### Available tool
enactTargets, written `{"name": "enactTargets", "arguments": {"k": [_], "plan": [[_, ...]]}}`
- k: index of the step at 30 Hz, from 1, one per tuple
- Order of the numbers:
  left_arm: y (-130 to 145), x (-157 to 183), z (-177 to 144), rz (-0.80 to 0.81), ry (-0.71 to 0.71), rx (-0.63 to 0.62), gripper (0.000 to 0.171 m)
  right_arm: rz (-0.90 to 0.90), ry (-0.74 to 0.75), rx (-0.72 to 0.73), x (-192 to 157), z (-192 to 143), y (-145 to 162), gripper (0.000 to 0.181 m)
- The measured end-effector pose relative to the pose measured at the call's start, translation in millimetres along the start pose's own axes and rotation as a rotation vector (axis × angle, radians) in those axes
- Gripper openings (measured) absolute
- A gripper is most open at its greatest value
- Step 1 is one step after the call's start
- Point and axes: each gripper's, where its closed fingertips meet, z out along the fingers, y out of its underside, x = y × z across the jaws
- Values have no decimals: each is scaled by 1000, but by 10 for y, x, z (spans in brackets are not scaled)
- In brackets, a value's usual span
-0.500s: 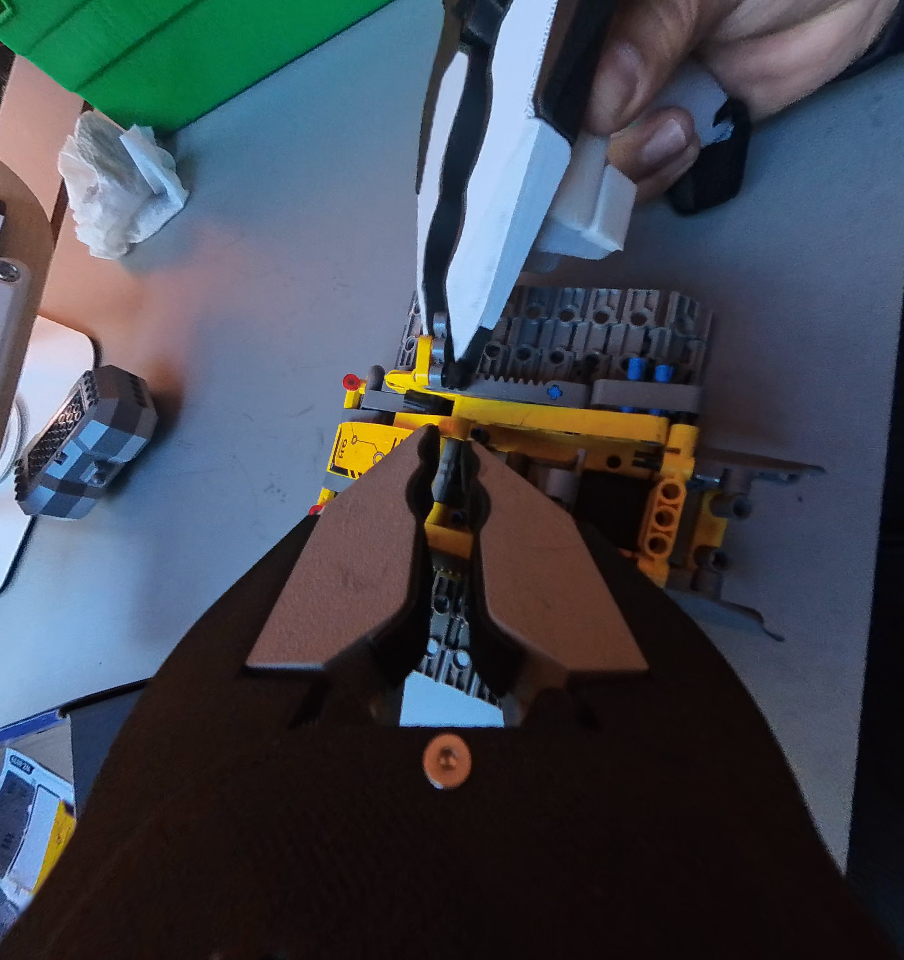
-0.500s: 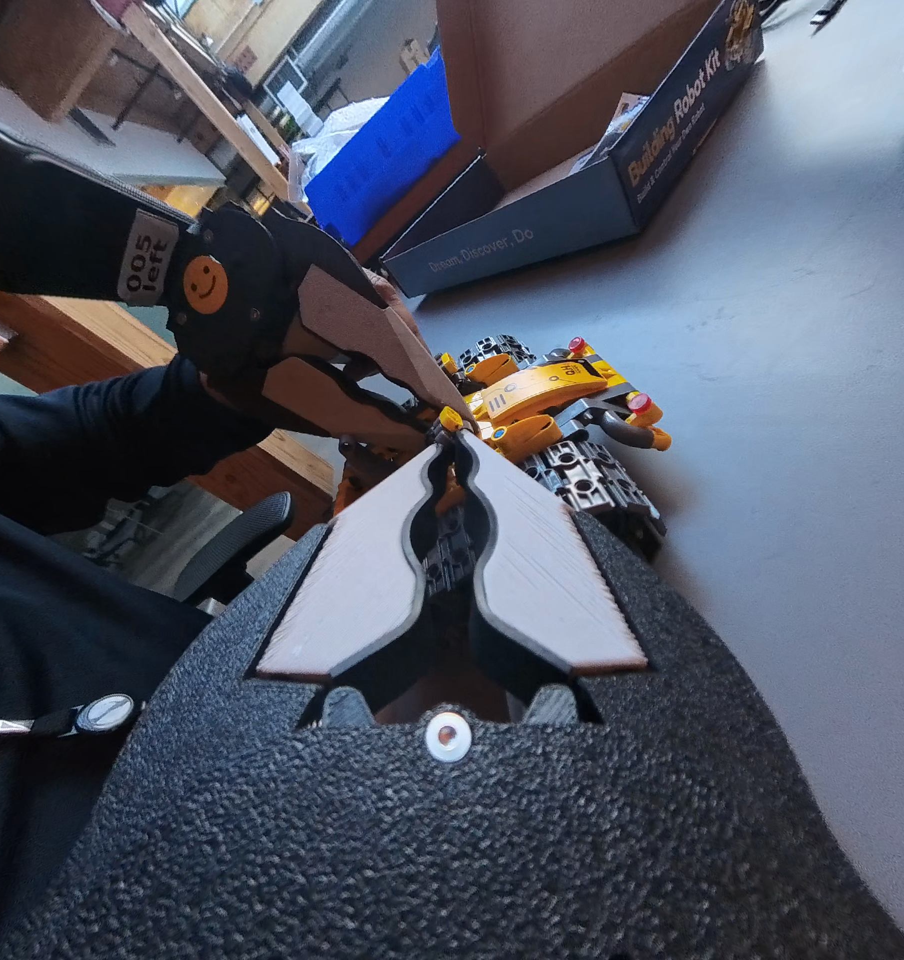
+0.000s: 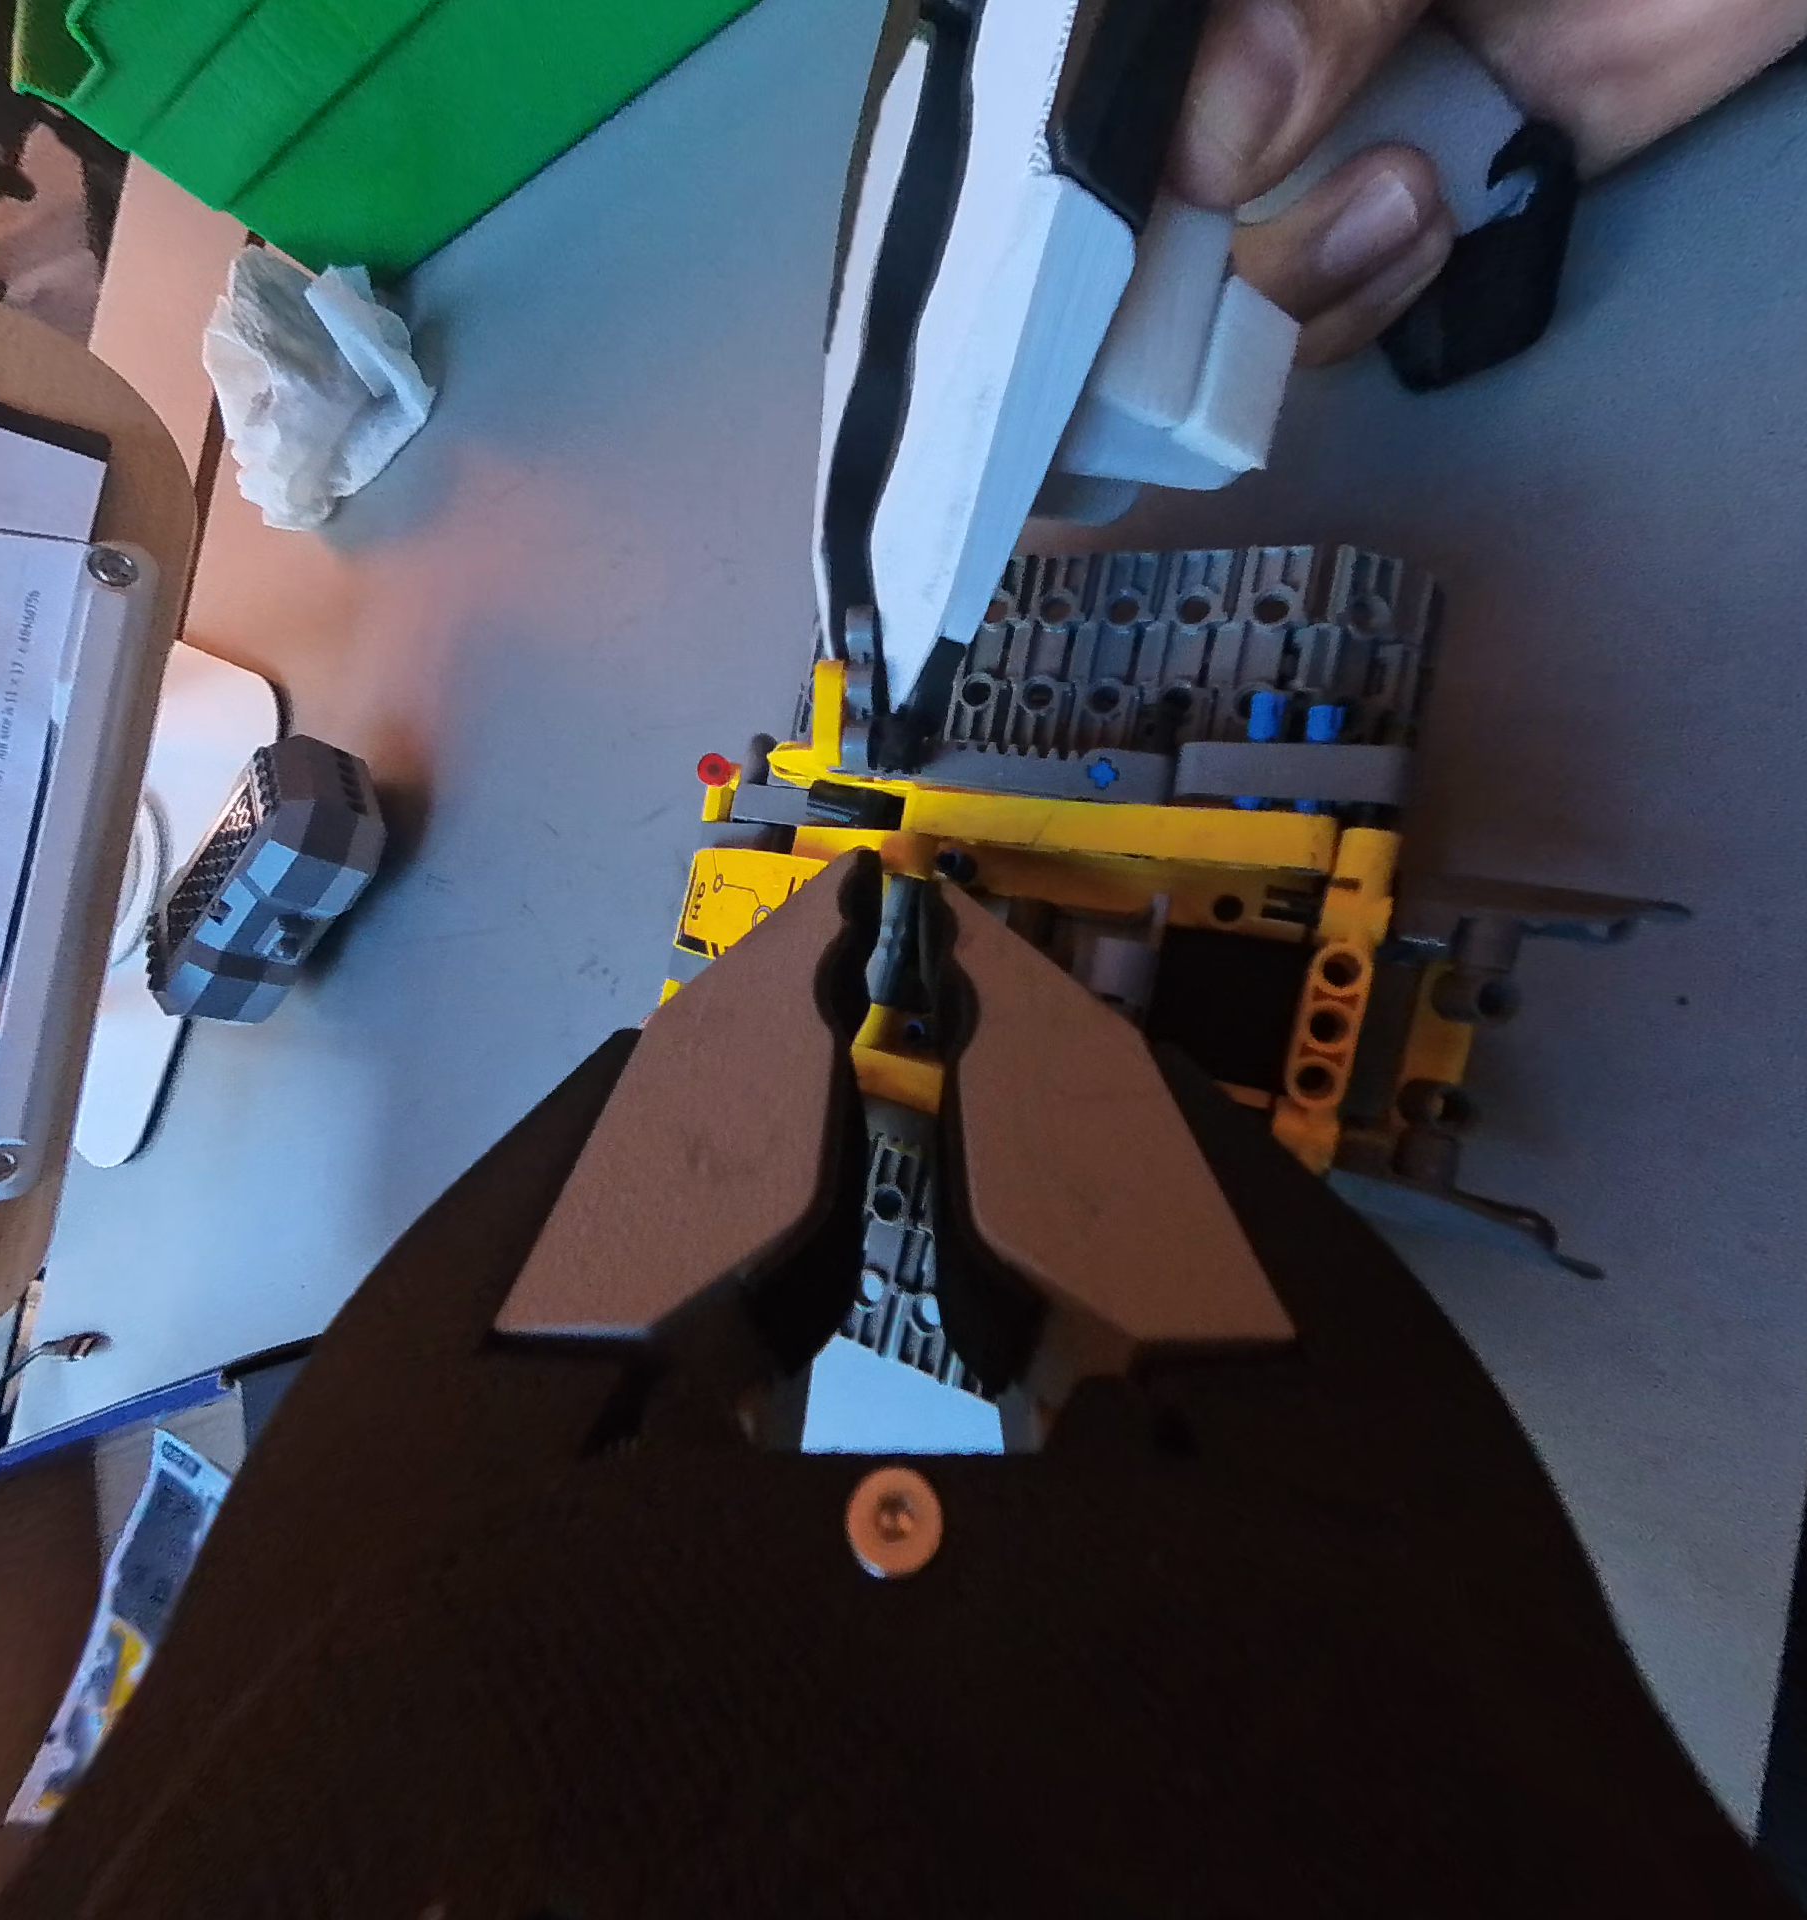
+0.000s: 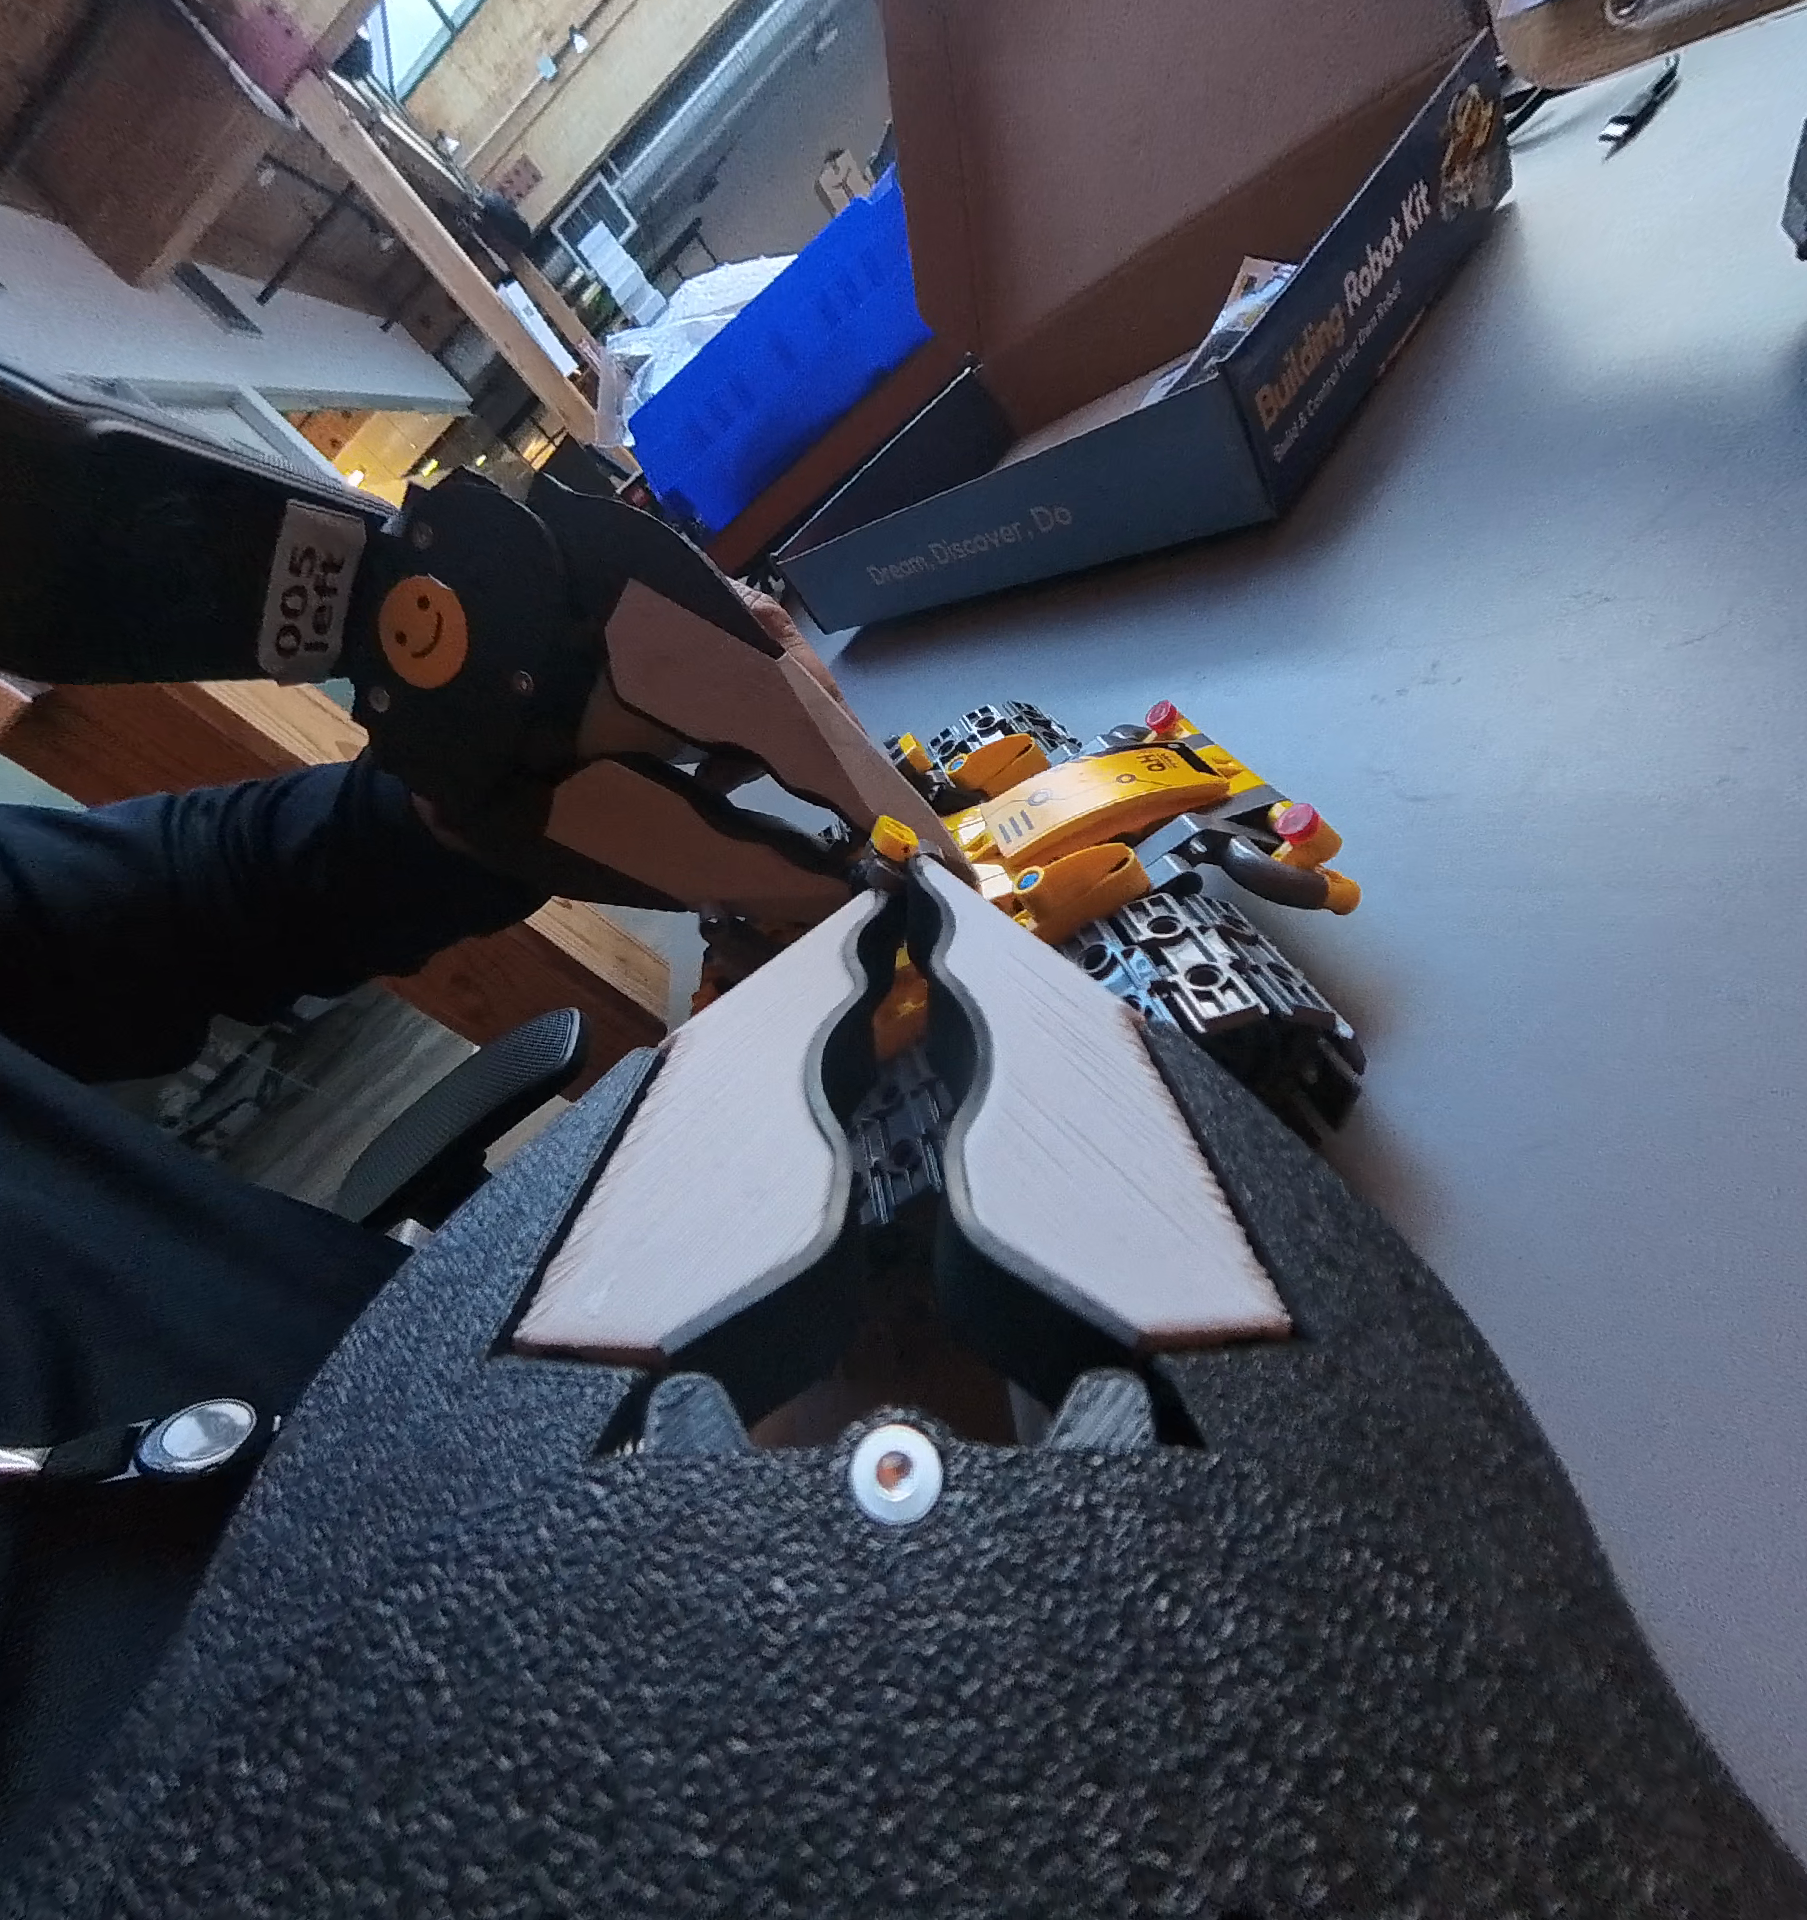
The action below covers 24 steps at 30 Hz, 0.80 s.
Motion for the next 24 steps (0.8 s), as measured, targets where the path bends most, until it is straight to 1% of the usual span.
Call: {"name": "enactTargets", "arguments": {"k": [9,11,14,16,24], "plan": [[-12,-11,-5,-10,-11,19,5,-11,-11,29,-32,-38,-19,0],[-2,-24,-5,-22,-16,22,4,12,-3,36,-6,-46,-20,0],[-4,-47,8,-56,-14,36,4,113,14,14,109,-31,16,0],[-9,-52,3,-82,2,56,3,128,26,0,138,-18,35,0],[-17,-76,8,-106,14,78,3,157,63,-17,219,-32,63,1]]}}
